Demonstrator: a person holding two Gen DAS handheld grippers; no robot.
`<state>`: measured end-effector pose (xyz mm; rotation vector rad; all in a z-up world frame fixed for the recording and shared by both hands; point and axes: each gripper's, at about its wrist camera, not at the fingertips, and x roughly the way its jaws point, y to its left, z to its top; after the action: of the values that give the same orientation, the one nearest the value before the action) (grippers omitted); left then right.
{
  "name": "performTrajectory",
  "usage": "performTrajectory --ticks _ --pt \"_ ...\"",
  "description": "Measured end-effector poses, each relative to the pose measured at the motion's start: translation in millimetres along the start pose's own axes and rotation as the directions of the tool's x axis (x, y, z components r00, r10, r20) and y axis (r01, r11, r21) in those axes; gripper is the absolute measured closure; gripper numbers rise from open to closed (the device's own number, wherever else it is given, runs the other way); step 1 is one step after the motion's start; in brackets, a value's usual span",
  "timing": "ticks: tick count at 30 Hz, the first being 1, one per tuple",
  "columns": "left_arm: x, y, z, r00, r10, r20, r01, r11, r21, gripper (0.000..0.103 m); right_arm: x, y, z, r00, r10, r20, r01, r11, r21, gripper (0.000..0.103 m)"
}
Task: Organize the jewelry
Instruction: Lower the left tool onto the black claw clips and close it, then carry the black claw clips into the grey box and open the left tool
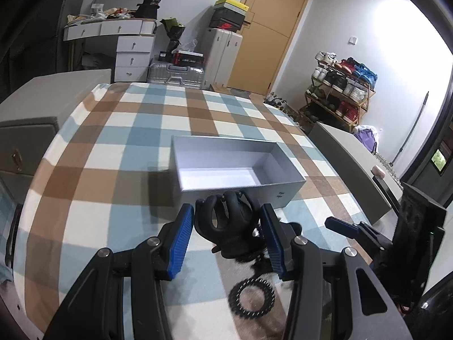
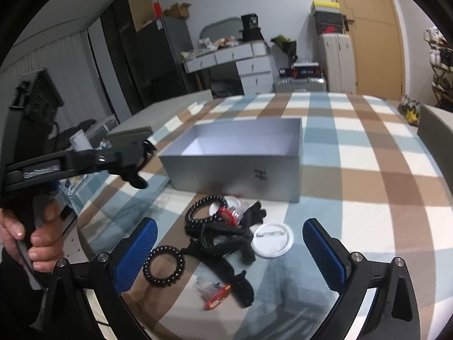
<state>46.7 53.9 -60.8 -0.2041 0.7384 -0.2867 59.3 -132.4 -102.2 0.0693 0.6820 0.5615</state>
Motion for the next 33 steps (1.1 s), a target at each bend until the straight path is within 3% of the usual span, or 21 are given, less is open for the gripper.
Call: performTrajectory --ticks 15,19,24,33 --pt "-16.6 23.1 -10.0 0.999 0.025 0.040 -0.024 0.999 -0.029 0.060 29.0 4.6 -6.0 0.990 -0.055 -0.132 0.060 0.998 0.037 0.030" --pt "-17.6 24.1 -11.1 0.999 0.031 0.038 -0.030 0.999 -0.027 0.060 30.3 3.2 -7.7 0.988 -0.037 -0.152 0.046 0.998 0.053 0.057" --pt "-18.8 23.4 -11.4 0.999 0.031 0.044 -0.030 0.999 -0.024 0.060 25.5 -3.1 -7.3 0.990 -0.032 -0.140 0.044 0.996 0.083 0.058" --pt "-16.1 15.5 -6.3 0.998 0.039 0.046 -0.039 0.999 -0.003 0.060 -6.6 -3.9 5.0 1.000 -0.017 -0.015 0.018 0.997 0.080 0.058"
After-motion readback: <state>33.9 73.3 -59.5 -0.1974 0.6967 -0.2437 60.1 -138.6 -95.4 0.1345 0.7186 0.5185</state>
